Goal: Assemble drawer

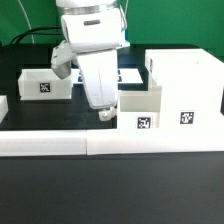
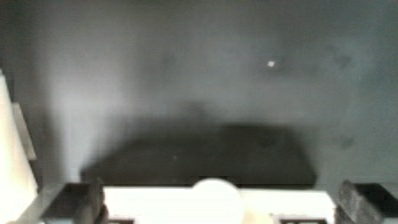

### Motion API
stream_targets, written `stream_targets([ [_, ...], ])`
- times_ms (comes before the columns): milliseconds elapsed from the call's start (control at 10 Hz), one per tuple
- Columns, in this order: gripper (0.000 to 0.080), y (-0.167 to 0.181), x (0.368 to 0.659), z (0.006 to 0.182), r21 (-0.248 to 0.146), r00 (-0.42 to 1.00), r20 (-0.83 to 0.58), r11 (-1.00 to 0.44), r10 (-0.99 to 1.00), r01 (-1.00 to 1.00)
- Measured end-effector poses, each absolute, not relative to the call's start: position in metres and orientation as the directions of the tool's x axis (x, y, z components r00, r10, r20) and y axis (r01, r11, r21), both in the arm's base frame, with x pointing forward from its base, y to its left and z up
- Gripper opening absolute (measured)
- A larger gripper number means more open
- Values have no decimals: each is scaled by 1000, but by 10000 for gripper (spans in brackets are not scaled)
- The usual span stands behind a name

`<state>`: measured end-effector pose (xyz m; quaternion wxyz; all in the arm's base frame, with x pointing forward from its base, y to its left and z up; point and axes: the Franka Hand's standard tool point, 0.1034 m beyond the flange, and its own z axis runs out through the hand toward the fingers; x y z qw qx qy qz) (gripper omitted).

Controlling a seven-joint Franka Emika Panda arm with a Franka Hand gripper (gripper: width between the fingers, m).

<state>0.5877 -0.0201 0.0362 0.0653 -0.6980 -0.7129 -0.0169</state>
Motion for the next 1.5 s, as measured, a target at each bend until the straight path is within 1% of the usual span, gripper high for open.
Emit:
stream_targets([
  [200, 649, -13, 589, 37, -70, 37, 113, -30, 993, 997],
  [500, 649, -11, 589, 37, -71, 61, 95, -54, 994, 996],
  [1100, 649, -13, 589, 36, -72, 64, 88, -58, 994, 996],
  [1300, 649, -11, 590, 37, -69, 44, 78, -38, 996, 997],
  [1500, 649, 5, 591, 35, -69, 14, 74, -9, 997, 998],
])
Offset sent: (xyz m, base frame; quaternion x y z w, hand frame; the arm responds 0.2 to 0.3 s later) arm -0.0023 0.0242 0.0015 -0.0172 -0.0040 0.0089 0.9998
